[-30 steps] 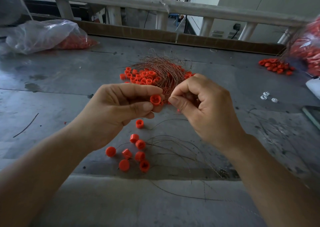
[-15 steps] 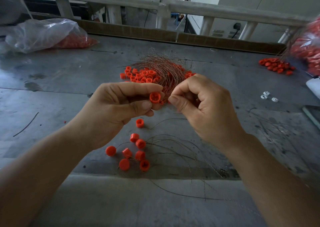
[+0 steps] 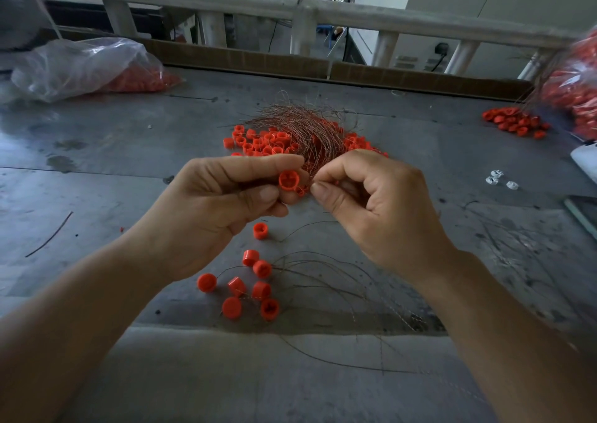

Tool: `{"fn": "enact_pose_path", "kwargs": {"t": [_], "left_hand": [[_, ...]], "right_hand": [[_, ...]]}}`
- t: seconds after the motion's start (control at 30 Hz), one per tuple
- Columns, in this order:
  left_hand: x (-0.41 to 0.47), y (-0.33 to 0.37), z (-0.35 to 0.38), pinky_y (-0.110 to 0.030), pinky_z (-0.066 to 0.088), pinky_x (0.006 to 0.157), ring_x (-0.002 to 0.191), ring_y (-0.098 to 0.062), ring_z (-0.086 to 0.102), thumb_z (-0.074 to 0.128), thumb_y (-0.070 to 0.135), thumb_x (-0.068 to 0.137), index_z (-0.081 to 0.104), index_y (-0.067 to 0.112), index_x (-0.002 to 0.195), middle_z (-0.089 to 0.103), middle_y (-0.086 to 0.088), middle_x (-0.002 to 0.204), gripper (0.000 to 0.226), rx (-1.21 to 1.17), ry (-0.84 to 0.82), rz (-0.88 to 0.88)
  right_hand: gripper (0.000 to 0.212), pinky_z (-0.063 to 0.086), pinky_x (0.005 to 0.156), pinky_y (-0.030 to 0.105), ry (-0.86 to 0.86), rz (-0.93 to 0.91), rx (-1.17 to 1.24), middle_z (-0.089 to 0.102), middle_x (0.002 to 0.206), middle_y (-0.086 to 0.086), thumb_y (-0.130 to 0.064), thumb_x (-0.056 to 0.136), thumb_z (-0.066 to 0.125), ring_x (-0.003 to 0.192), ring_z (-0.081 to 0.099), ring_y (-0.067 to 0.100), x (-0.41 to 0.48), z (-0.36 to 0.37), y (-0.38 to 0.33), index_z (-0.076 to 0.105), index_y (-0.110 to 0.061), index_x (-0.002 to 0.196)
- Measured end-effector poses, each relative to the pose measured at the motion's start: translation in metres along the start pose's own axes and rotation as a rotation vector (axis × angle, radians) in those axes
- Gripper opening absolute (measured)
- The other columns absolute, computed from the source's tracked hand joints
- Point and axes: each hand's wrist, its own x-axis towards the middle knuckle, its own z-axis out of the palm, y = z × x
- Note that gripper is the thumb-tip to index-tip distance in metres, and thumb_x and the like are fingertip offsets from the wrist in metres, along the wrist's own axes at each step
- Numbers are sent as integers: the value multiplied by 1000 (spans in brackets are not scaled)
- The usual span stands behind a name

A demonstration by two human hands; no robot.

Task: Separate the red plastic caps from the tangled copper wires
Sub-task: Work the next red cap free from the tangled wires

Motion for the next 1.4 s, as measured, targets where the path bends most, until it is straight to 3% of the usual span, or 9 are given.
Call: {"fn": "enact_pose_path", "kwargs": {"t": [0.2, 0.63, 0.7, 0.8, 0.87, 0.97, 1.13, 1.27, 1.4], "left_hand": [[0, 1, 1, -15, 52, 67, 76, -9, 67, 61, 10, 66, 75, 22, 90, 73, -1, 85, 30, 9, 24, 5], [1, 1, 3, -17, 54, 65, 74, -8, 68, 63, 11, 62, 76, 18, 84, 73, -2, 87, 27, -72, -5, 3], [1, 1, 3, -16, 54, 65, 74, -9, 68, 62, 10, 63, 76, 16, 84, 73, -3, 87, 26, -113, -25, -5], [0, -1, 3, -15, 54, 63, 74, -10, 69, 63, 9, 62, 76, 16, 84, 74, -4, 85, 27, -169, -44, -31], [0, -2, 4, -15, 54, 63, 74, -10, 70, 63, 8, 61, 76, 16, 83, 74, -4, 83, 27, -180, -43, -48], [0, -3, 4, -15, 54, 63, 75, -11, 70, 64, 8, 60, 76, 14, 83, 74, -5, 82, 27, -176, -20, -64], [2, -3, 3, -16, 54, 66, 76, -12, 70, 64, 8, 60, 75, 11, 84, 73, -7, 84, 27, -161, 13, -55], [1, -4, 4, -17, 54, 65, 74, -12, 70, 64, 9, 60, 76, 13, 84, 72, -6, 78, 27, -128, 26, -53], [1, -3, 5, -16, 54, 65, 72, -12, 70, 65, 10, 58, 76, 14, 83, 73, -5, 77, 28, -111, 38, -49]], "right_hand": [[9, 33, 54, 5, -5, -16, 21, 34, 52, -27, -11, 80, 62, 54, 47, -8, 0, -1, -2, 67, -5, 74], [10, 32, 45, 10, -95, 135, 247, 46, 51, -16, -18, 80, 60, 46, 43, 5, -2, 2, -1, 67, -13, 75], [9, 34, 41, 16, -110, 150, 283, 48, 49, -11, -18, 81, 61, 44, 41, 9, -2, 4, 0, 67, -15, 74], [5, 43, 44, 38, -133, 180, 312, 62, 58, 9, -16, 80, 64, 49, 52, 25, -4, 8, 0, 68, -15, 78], [4, 44, 46, 41, -141, 185, 323, 65, 63, 9, -14, 80, 65, 53, 55, 28, -5, 9, 0, 68, -17, 80], [5, 45, 46, 38, -159, 195, 311, 64, 61, 7, -12, 82, 67, 51, 53, 25, -5, 10, 2, 69, -16, 81], [7, 32, 43, 11, -98, 189, 314, 50, 50, -14, -13, 82, 65, 44, 42, 2, -2, 6, 3, 68, -15, 75], [11, 33, 44, 11, -41, 189, 306, 48, 48, -16, -17, 80, 65, 45, 43, 1, -1, 2, 0, 64, -21, 69], [11, 30, 43, 11, -67, 183, 289, 46, 47, -14, -14, 81, 66, 42, 40, 2, -1, 2, -2, 67, -14, 71]]}}
